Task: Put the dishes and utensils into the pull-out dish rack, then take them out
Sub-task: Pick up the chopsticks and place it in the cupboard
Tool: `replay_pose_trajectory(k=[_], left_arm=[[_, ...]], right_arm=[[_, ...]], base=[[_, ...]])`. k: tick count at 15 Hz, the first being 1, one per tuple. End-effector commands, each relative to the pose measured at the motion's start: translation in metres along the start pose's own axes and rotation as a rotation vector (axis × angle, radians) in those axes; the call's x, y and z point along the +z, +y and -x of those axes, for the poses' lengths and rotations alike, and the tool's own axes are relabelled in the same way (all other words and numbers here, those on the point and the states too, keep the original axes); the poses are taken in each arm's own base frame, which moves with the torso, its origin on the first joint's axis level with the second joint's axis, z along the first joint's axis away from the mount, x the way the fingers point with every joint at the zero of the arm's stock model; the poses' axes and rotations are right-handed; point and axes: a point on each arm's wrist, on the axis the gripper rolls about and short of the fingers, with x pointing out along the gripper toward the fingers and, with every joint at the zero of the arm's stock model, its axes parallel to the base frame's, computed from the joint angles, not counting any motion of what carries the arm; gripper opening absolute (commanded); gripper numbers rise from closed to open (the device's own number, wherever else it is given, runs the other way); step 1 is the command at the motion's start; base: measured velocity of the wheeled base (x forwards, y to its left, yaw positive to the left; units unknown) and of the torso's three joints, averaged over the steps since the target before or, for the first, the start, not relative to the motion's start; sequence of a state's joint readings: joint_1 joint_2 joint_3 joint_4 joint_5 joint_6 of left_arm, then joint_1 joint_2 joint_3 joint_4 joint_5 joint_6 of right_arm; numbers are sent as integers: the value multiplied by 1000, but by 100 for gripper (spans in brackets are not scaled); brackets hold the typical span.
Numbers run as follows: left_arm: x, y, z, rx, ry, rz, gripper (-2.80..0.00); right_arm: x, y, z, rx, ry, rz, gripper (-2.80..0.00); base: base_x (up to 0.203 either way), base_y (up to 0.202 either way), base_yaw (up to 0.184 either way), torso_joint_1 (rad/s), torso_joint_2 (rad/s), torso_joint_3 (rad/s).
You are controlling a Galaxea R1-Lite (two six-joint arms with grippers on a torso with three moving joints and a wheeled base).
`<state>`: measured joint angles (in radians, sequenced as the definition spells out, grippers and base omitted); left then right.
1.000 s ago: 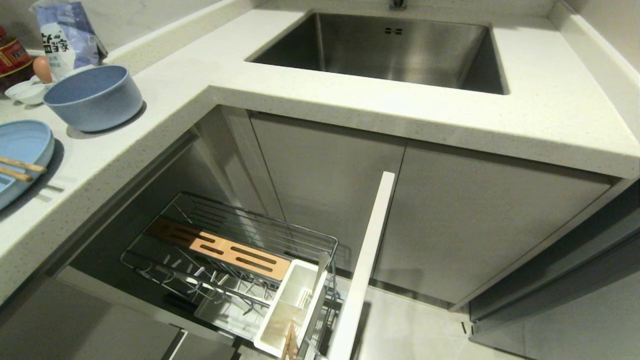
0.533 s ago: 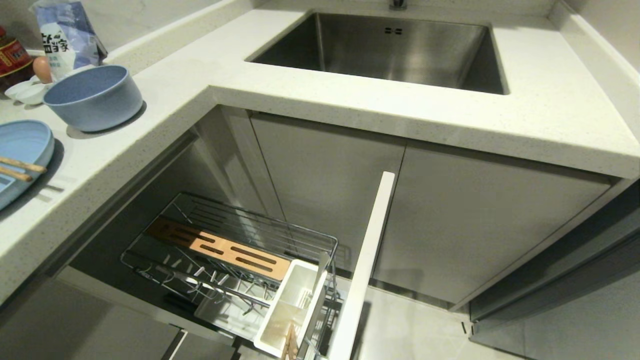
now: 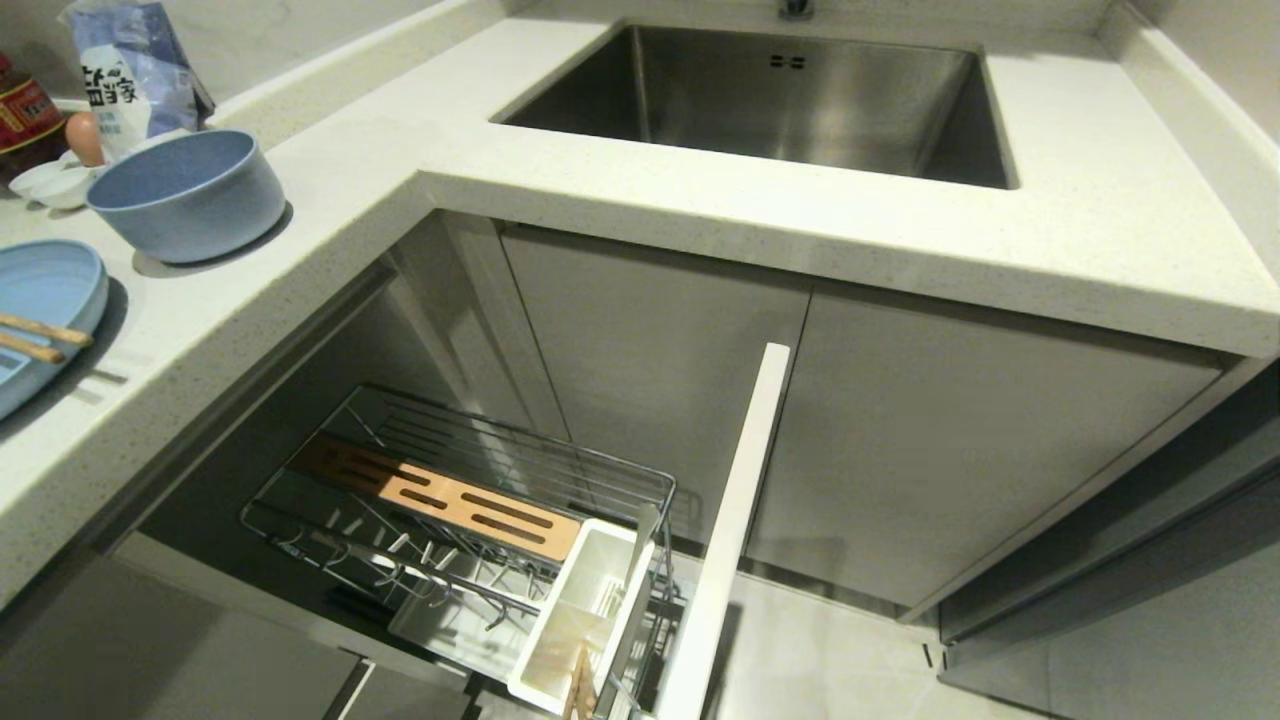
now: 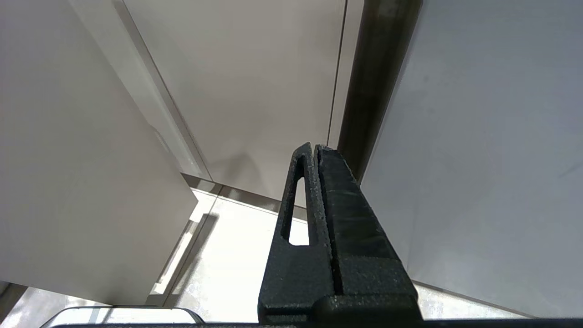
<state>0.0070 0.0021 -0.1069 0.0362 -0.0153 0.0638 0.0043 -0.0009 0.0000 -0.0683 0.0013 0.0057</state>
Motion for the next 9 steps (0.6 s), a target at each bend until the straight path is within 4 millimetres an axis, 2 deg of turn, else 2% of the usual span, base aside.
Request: replay_pose_trajectory(k=[1, 3, 4, 7, 9], left_arm=[[45, 3, 19, -1, -48, -2, -280], [91, 5, 36, -5, -66, -3, -280], [110, 6, 33, -6, -46, -2, -280], [178, 11, 8, -16, -15, 2, -280], [217, 14, -14, -15, -37, 5, -280]], right_arm=[[-6, 0, -1, 0, 22, 0, -280], [-6, 0, -1, 0, 22, 0, -280], [-6, 0, -1, 0, 22, 0, -280], [-6, 0, -1, 0, 22, 0, -280], [-6, 0, -1, 0, 20, 0, -280]], base=[[0, 0, 0, 0, 0, 0], [0, 0, 0, 0, 0, 0], [0, 0, 0, 0, 0, 0], [0, 0, 0, 0, 0, 0], [0, 0, 0, 0, 0, 0]])
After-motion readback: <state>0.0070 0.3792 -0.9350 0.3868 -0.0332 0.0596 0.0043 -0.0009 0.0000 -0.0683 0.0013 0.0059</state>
